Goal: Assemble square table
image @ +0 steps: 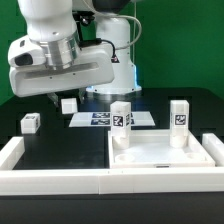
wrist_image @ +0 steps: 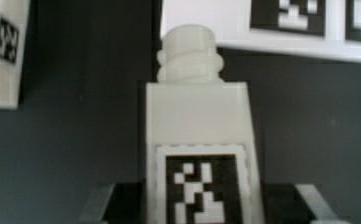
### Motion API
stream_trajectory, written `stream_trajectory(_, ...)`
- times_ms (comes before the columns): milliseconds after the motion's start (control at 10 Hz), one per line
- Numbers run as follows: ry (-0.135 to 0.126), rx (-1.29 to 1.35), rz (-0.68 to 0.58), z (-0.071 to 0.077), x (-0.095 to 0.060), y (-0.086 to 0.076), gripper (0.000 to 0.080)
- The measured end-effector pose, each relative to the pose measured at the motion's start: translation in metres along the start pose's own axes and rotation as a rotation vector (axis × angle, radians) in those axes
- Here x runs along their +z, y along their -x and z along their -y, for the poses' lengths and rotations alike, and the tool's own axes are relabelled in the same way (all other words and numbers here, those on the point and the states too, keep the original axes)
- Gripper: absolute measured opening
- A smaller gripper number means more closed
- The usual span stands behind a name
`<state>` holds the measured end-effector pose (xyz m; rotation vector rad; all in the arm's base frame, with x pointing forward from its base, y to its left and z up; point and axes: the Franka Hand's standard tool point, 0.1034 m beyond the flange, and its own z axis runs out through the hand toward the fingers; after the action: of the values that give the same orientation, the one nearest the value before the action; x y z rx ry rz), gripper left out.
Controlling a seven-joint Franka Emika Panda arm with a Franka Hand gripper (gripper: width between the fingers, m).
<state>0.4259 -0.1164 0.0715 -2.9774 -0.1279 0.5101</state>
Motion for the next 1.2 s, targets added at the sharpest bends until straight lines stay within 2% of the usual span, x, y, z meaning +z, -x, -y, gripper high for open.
stream_trajectory(200, 0.018, 0.006, -0.144, 0.001, -0.024, -0.024, 0.029)
stream_trajectory(300, 0.026, 0.007, -0.179, 0.001, -0.029, -0.031, 0.029)
stream_trajectory(400, 0.047, 0.002, -0.246, -0.003, -0.038, -0.04, 0.029)
stream_trajectory(500, 0.052, 0.002, -0.305, -0.007, -0.048, -0.044, 0.029)
stream_trajectory(600, 0.069, 0.018, -0.401, -0.011, -0.061, -0.048, 0.029)
stream_trajectory(700, 0.087, 0.024, -0.453, -0.015, -0.064, -0.047, 0.029)
stream_trajectory(900, 0.155, 0.017, -0.545, -0.029, -0.063, -0.044, 0.029)
stream_trajectory(1000, 0.168, 0.018, -0.555, -0.031, -0.061, -0.042, 0.029)
stream_trajectory(1100, 0.162, 0.015, -0.547, -0.03, -0.059, -0.042, 0.029)
stream_trajectory(1200, 0.169, 0.014, -0.541, -0.034, -0.053, -0.04, 0.029)
